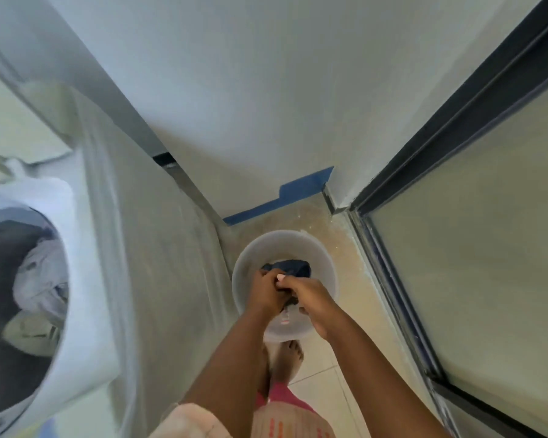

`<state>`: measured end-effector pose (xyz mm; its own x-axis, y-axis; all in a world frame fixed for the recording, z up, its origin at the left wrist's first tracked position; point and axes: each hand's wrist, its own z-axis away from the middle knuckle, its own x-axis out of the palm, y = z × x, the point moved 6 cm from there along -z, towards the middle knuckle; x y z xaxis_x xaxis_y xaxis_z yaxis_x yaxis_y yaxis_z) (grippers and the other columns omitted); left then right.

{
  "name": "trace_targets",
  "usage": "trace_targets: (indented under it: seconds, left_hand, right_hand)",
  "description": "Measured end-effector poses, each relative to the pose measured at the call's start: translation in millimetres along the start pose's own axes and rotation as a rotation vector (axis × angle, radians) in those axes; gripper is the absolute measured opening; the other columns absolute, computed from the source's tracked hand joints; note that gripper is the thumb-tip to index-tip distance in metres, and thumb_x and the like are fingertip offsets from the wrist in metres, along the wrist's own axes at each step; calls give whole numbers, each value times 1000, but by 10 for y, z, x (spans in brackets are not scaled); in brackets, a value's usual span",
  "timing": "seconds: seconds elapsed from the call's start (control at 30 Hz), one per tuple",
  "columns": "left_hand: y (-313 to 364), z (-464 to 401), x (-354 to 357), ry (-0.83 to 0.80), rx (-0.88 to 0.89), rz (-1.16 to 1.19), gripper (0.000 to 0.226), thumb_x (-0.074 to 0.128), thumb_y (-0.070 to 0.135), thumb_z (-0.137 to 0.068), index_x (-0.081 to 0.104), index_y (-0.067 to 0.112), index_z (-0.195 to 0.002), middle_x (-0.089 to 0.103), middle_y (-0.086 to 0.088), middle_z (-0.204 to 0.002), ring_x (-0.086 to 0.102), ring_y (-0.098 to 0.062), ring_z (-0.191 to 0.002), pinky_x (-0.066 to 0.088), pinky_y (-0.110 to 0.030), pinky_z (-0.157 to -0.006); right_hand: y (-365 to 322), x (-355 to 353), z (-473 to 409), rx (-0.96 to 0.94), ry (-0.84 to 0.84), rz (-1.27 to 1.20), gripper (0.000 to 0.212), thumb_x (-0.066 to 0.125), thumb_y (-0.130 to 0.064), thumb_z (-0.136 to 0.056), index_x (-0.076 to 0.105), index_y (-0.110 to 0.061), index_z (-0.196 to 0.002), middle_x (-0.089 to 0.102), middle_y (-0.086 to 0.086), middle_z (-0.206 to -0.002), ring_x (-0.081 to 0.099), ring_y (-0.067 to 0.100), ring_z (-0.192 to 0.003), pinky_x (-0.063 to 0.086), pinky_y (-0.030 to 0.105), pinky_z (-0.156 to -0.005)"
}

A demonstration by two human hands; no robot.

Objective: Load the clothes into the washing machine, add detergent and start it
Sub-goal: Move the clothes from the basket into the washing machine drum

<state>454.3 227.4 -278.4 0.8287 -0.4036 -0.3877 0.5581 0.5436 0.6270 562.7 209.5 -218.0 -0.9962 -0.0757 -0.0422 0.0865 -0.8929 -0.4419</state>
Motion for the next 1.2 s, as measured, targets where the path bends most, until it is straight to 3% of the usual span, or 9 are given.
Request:
trace_targets:
  seconds: [0.17,0.3,0.47,0.57,0.63,0.7,0.83,1.03,1.2]
  left_hand:
    - [625,528,-505,-108,143,1,18,69,29,-87,71,14,-98,71,2,-88,67,-19,-91,52,-31,-84]
    - [903,940,-769,-91,259,18,18,72,29,-80,65,36,-95,71,9,-90,67,-12,-89,52,-31,-84]
    - [1013,1267,-1056,44,348,-19,33,71,28,-73,53,18,-99,64,3,-85,63,-15,-76,54,-37,-71]
    - [1158,1478,-1205,118,427,-95,37,64,8,-82,41,19,-110,58,1,-78,56,-14,-64,45,-28,-57]
    - [1280,1607,-1287,170,475,-96,44,59,5,-83,36,22,-117,62,-8,-81,62,-23,-67,50,-36,-58]
    - [1442,1706,-1321,192,539,-102,42,58,6,-83,35,23,-114,65,-14,-85,63,-29,-71,51,-42,-61]
    - [1770,1926,-1335,234,686,-152,33,57,7,-81,45,20,-109,64,-3,-85,60,-21,-71,48,-34,-61]
    - [1858,2115,-1496,187,846,60,34,70,7,-81,64,15,-113,51,5,-108,55,0,-95,46,-15,-80]
    - [1324,2048,-1571,66,587,111,102,82,45,-72,18,35,-151,25,16,-146,29,-1,-132,34,-30,-111]
  right_hand:
    - [-624,-27,900,-181,33,91,25,65,-38,-88,80,-19,-85,71,-1,-104,59,13,-99,40,30,-87]
    - [-1031,-65,1502,-317,91,57,25,65,-30,-90,78,-9,-86,73,-2,-95,62,9,-90,40,21,-68]
    - [-1259,-146,2022,-471,137,-124,20,68,-17,-86,76,0,-93,75,9,-96,68,18,-93,53,32,-82]
    - [-1272,-343,2187,-569,317,-169,6,72,-11,-82,74,-6,-80,70,5,-78,65,17,-74,52,26,-66]
    - [-1234,-529,2207,-623,572,120,9,67,-11,-85,75,-13,-86,71,2,-88,64,19,-81,48,26,-65]
    - [-1195,-567,2183,-642,706,501,34,65,-9,-82,68,-18,-114,59,4,-121,60,24,-104,49,30,-80]
    - [-1071,-198,2122,-721,688,1101,90,74,-16,-73,26,-32,-147,22,3,-146,37,29,-126,44,43,-100]
    - [-1080,-114,2113,-827,501,640,44,64,-19,-86,50,-29,-126,65,0,-111,64,22,-96,55,42,-80]
    - [-1083,-74,2156,-679,128,-73,42,72,-31,-88,58,-23,-126,70,2,-118,67,22,-107,56,42,-92]
